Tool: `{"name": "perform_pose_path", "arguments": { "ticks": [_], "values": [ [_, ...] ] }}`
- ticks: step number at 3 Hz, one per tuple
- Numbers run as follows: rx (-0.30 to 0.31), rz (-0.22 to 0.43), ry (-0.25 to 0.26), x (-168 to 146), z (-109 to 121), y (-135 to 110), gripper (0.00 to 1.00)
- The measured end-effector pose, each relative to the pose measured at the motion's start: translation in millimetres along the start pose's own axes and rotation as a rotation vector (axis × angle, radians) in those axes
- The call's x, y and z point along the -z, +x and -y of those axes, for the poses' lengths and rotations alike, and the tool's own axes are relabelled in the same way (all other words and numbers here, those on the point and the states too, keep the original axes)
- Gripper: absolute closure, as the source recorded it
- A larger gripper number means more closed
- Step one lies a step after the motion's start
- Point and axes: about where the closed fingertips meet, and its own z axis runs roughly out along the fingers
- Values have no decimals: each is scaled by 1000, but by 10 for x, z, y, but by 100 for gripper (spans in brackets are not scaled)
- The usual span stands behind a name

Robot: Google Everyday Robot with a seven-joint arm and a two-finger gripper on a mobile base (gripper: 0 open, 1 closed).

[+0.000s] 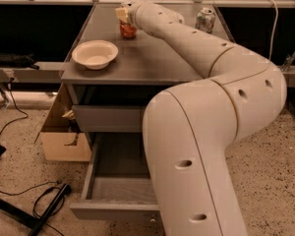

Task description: Place coke can into middle drawer

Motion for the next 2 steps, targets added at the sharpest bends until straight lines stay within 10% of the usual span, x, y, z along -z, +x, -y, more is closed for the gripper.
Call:
{"name": "perform_pose_path", "arguments": {
  "ticks": [2],
  "values": [
    [85,99,-27,620,47,-621,100]
  ]
}}
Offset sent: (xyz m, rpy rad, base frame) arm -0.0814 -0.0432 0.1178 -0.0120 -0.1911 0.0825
